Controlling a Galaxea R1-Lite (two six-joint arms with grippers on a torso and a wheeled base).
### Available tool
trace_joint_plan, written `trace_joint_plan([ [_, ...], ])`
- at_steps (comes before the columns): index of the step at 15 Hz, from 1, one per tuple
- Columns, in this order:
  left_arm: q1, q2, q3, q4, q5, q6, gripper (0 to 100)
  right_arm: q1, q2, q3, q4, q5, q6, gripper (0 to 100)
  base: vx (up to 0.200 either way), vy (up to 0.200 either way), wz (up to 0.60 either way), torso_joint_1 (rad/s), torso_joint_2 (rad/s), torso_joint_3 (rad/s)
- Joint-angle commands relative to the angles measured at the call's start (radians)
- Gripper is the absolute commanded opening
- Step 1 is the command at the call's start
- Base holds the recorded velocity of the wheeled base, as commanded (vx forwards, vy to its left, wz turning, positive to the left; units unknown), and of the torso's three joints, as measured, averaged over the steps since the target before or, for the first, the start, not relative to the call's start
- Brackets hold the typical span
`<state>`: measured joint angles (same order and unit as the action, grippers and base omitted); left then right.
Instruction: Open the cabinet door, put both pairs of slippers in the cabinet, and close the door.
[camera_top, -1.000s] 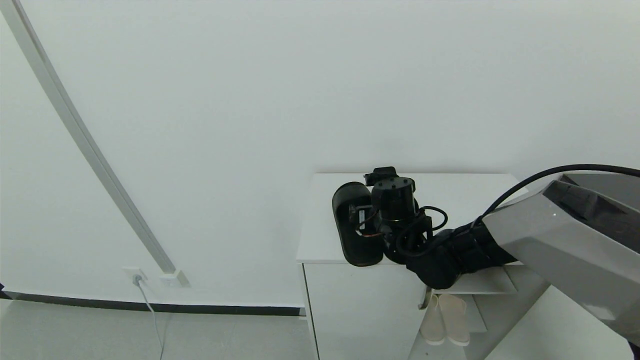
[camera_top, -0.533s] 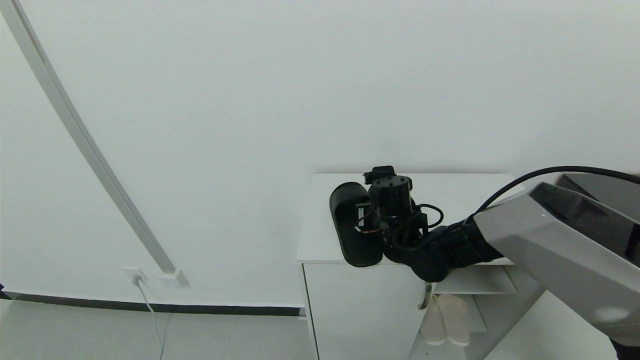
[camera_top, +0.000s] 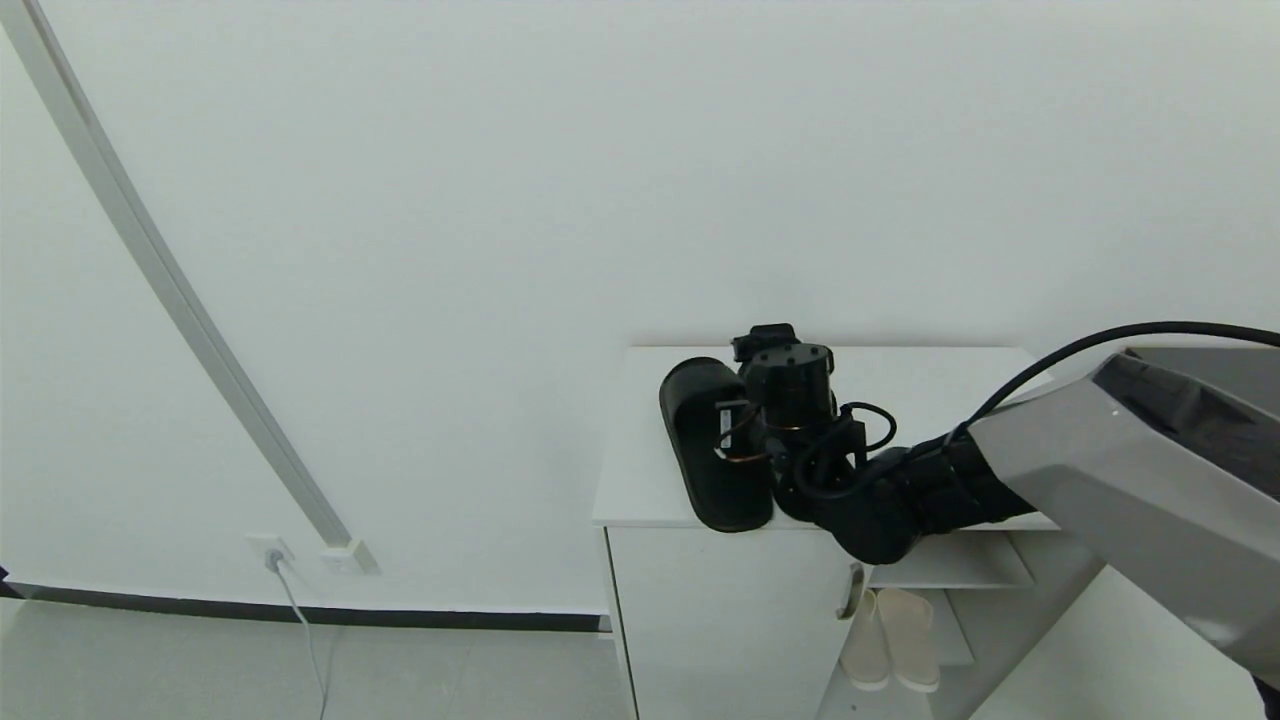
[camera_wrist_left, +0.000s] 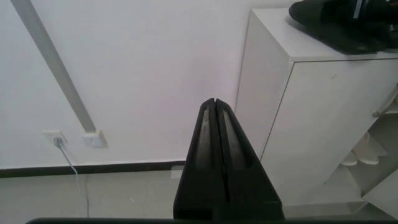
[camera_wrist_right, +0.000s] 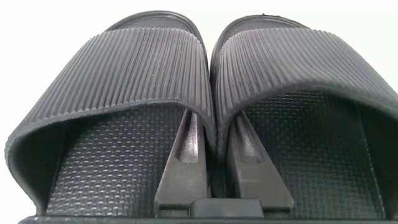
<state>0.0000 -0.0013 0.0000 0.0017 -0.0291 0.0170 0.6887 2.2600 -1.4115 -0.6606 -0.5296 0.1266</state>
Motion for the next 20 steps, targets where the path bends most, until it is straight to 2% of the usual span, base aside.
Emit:
trace_joint_plan([
  [1, 0.0, 0.001, 0.0, 0.0, 0.0, 0.0, 0, 0.028, -0.157, 0.134, -0.005, 0.043, 0.001, 0, 0.0, 0.0, 0.0, 0.0, 0.0, 0.0],
  [5, 0.0, 0.001, 0.0, 0.0, 0.0, 0.004, 0, 0.08, -0.401, 0.439, -0.03, 0.145, 0.002, 0, 0.0, 0.0, 0.0, 0.0, 0.0, 0.0],
  [9, 0.0, 0.001, 0.0, 0.0, 0.0, 0.003, 0, 0.137, -0.596, 0.703, -0.076, 0.187, 0.002, 0, 0.0, 0.0, 0.0, 0.0, 0.0, 0.0],
  [11, 0.0, 0.001, 0.0, 0.0, 0.0, 0.001, 0, 0.138, -0.637, 0.738, -0.068, 0.207, 0.001, 0, 0.0, 0.0, 0.0, 0.0, 0.0, 0.0],
  [17, 0.0, 0.001, 0.0, 0.0, 0.0, -0.002, 0, 0.178, -0.619, 0.733, -0.068, 0.206, -0.001, 0, 0.0, 0.0, 0.0, 0.0, 0.0, 0.0],
  [20, 0.0, 0.001, 0.0, 0.0, -0.002, -0.002, 0, 0.181, -0.602, 0.717, -0.066, 0.207, -0.001, 0, -0.2, 0.0, 0.0, 0.01, 0.0, 0.002],
])
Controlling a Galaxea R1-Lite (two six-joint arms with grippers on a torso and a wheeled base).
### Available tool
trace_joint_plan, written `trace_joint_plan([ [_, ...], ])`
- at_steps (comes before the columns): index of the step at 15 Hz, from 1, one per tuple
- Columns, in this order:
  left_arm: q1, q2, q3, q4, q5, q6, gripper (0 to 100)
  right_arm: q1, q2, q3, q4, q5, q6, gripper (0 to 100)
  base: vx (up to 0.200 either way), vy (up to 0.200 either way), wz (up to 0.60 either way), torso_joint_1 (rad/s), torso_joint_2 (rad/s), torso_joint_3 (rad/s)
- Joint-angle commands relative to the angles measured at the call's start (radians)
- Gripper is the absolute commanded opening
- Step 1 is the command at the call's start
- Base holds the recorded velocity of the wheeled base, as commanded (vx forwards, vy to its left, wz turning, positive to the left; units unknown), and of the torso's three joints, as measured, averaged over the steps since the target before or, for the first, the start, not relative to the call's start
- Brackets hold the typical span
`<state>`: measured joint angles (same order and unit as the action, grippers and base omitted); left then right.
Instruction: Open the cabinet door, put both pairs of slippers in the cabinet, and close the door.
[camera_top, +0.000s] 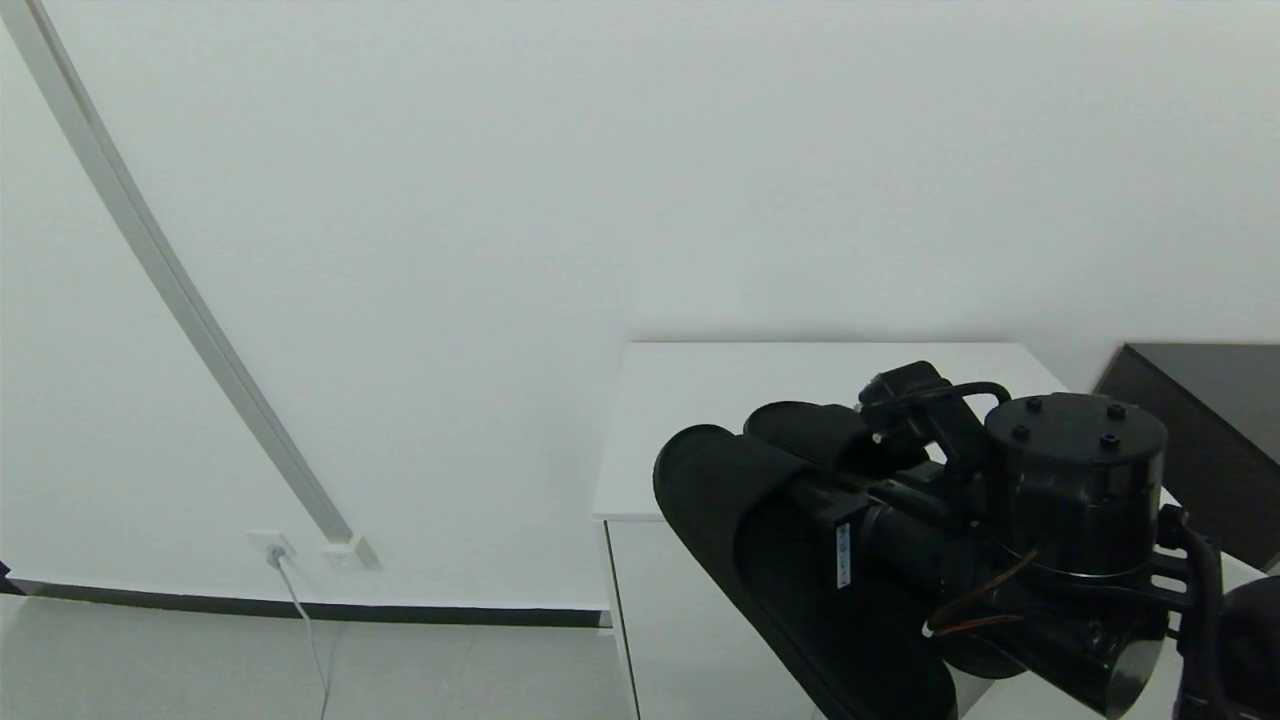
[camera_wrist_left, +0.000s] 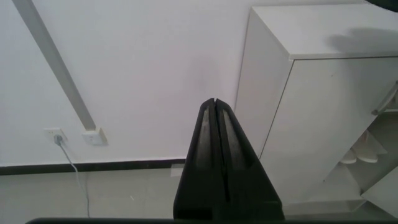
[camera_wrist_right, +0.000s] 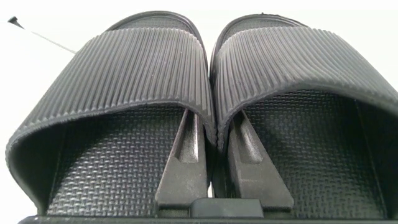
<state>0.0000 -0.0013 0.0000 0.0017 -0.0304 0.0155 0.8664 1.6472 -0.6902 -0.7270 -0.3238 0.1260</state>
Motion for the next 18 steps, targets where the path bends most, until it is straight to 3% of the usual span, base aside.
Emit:
trace_joint_plan([
  [1, 0.0, 0.001, 0.0, 0.0, 0.0, 0.0, 0, 0.011, 0.009, -0.005, 0.0, 0.0, 0.0, 0, -0.2, 0.0, 0.0, 0.012, 0.02, -0.002],
  [8, 0.0, 0.001, 0.0, 0.0, 0.0, 0.001, 0, 0.022, -0.012, 0.029, 0.0, 0.0, 0.0, 0, -0.2, 0.0, 0.0, -0.002, 0.0, 0.003],
  [18, 0.0, 0.001, 0.0, 0.0, 0.001, -0.005, 0, 0.026, -0.015, 0.054, -0.003, 0.0, 0.001, 0, 0.0, 0.0, 0.0, 0.0, 0.0, 0.0],
])
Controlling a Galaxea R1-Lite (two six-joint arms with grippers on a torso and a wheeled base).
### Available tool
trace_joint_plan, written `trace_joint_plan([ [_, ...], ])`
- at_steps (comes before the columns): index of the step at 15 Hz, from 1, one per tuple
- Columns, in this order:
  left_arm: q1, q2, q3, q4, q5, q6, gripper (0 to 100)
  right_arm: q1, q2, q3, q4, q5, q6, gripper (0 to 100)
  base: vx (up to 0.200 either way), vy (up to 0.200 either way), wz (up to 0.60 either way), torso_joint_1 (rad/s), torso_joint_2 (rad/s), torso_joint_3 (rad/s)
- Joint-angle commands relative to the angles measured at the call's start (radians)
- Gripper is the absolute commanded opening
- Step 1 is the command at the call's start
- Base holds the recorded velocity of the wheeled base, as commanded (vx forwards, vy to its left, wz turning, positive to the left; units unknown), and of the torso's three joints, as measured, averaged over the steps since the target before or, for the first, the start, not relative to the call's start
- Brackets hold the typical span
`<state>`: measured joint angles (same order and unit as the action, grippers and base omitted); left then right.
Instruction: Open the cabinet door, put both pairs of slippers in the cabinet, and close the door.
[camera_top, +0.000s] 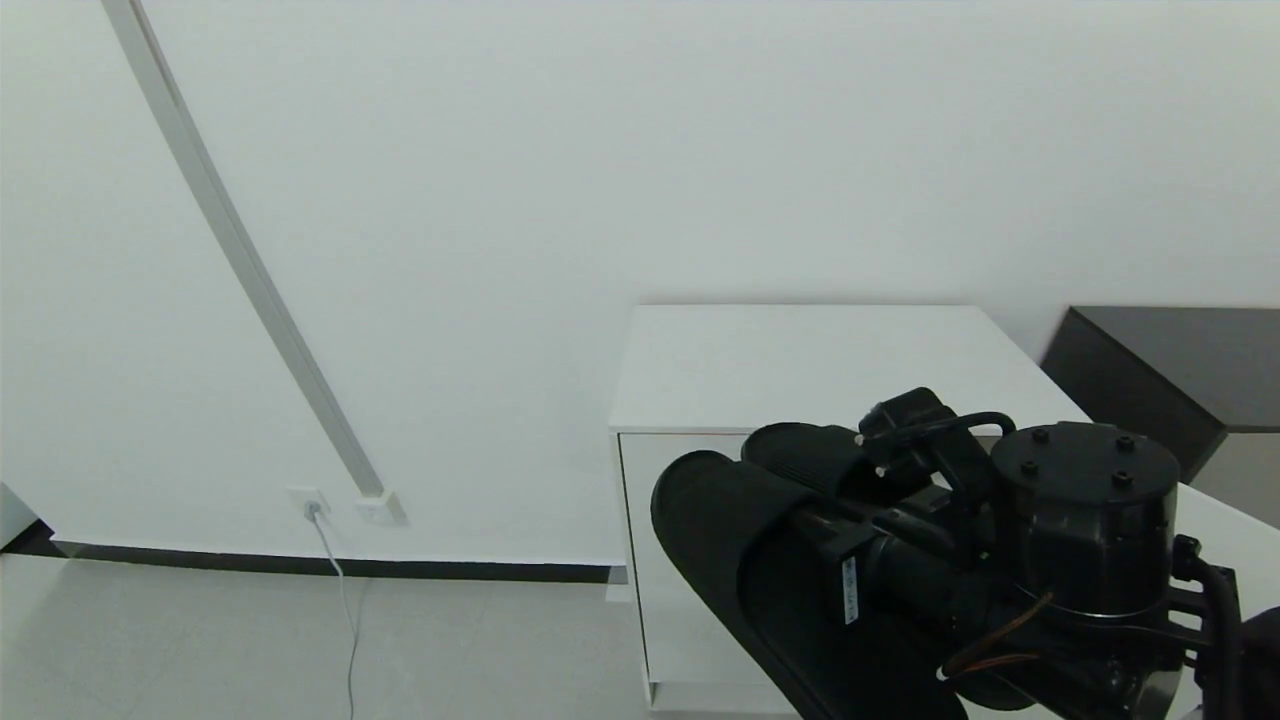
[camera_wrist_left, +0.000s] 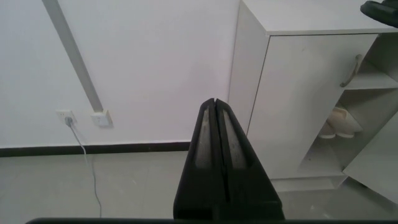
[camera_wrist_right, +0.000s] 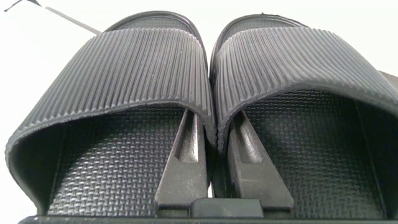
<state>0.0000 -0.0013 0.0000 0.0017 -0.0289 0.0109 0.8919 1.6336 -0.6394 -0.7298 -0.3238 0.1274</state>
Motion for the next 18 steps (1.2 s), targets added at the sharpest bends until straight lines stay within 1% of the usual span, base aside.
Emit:
trace_joint_plan([
  [1, 0.0, 0.001, 0.0, 0.0, 0.0, 0.0, 0, 0.001, -0.001, 0.007, -0.002, 0.0, 0.0, 0, 0.0, 0.0, 0.0, 0.0, 0.0, 0.0],
  [6, 0.0, 0.001, 0.0, 0.0, 0.0, 0.0, 0, 0.001, -0.011, 0.017, -0.003, 0.0, 0.001, 0, 0.0, 0.0, 0.0, 0.0, 0.0, 0.0],
  [18, 0.0, 0.001, 0.0, 0.0, 0.0, 0.0, 0, -0.005, -0.009, 0.044, -0.005, 0.0, 0.0, 0, 0.0, -0.2, 0.0, 0.004, 0.0, 0.003],
])
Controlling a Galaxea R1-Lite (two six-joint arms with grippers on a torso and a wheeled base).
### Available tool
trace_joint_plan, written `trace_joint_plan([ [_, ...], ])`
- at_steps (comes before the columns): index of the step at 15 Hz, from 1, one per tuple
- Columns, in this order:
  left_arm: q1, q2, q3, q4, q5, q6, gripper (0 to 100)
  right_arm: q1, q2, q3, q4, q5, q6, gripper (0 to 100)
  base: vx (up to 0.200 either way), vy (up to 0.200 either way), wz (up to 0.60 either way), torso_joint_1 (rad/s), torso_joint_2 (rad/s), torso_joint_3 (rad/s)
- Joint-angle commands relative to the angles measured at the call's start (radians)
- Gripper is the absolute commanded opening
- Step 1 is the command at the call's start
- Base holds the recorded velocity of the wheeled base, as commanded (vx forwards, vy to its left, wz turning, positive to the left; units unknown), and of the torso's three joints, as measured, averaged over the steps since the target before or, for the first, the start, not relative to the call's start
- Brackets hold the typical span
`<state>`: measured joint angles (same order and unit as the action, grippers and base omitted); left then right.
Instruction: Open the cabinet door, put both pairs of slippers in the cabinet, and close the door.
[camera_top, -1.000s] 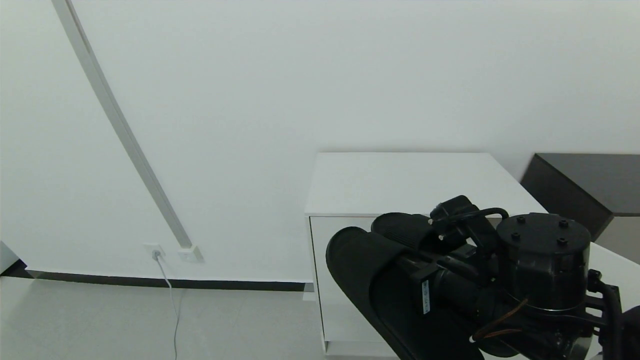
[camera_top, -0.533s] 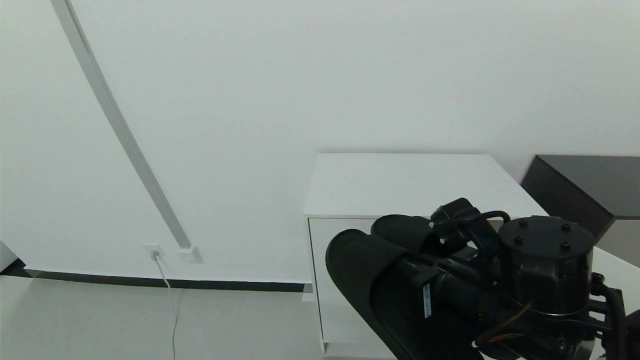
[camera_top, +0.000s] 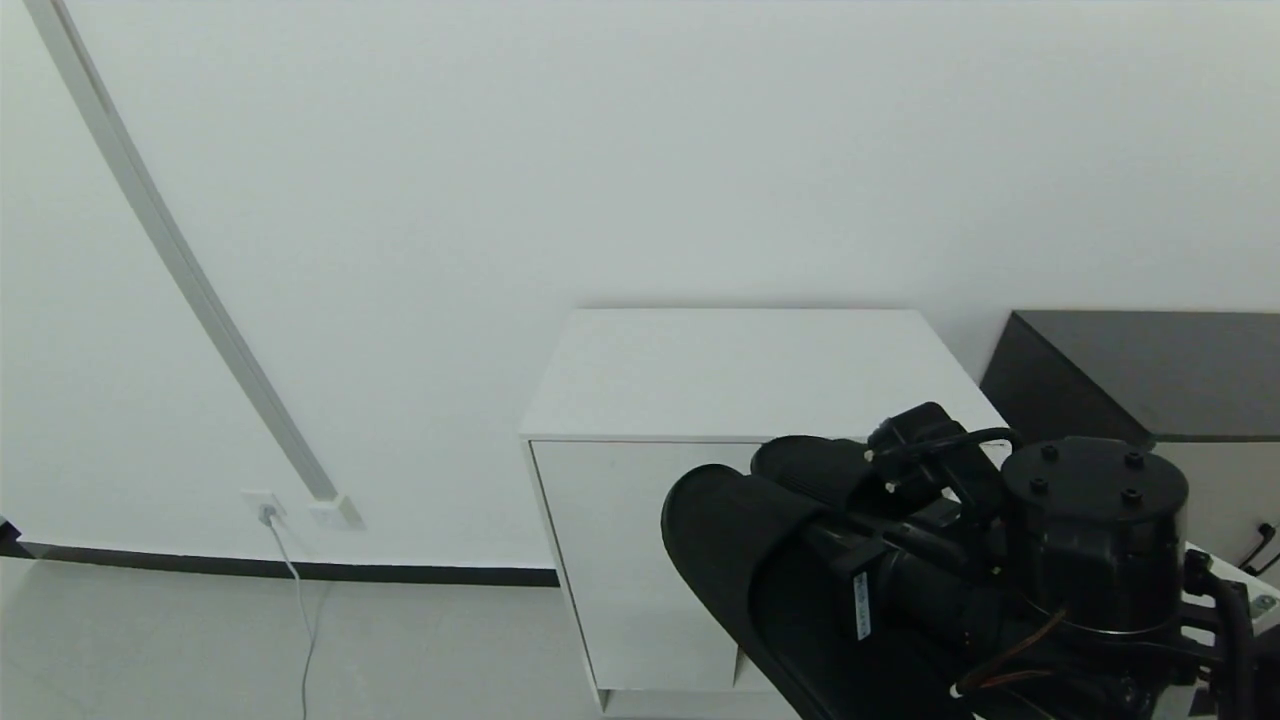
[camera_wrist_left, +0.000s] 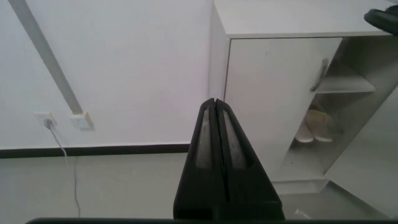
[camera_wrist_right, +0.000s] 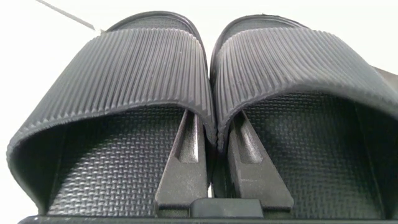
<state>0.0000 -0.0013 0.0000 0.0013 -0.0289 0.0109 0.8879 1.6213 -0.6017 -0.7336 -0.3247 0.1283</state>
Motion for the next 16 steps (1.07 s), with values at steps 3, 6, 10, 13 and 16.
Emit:
trace_joint_plan([
  [3, 0.0, 0.001, 0.0, 0.0, 0.0, 0.0, 0, -0.001, 0.002, 0.014, -0.001, 0.001, -0.003, 0, 0.0, -0.2, 0.0, 0.002, 0.0, 0.001],
  [6, 0.0, 0.001, 0.0, 0.0, 0.0, 0.0, 0, -0.001, 0.003, 0.014, -0.001, 0.001, -0.003, 0, 0.0, -0.2, 0.0, 0.004, 0.0, 0.001],
  [10, 0.0, 0.001, 0.0, 0.0, 0.0, 0.0, 0, -0.001, 0.005, 0.019, -0.001, 0.001, -0.003, 0, 0.0, -0.05, 0.0, 0.002, 0.0, 0.001],
  [13, 0.0, 0.001, 0.0, 0.0, 0.0, 0.0, 0, -0.001, 0.008, 0.02, -0.001, 0.001, -0.003, 0, 0.0, 0.0, 0.0, 0.0, 0.0, 0.0],
  [16, 0.0, 0.001, 0.0, 0.0, 0.0, 0.0, 0, -0.001, 0.008, 0.02, -0.001, 0.001, -0.003, 0, 0.0, 0.0, 0.0, 0.0, 0.0, 0.0],
])
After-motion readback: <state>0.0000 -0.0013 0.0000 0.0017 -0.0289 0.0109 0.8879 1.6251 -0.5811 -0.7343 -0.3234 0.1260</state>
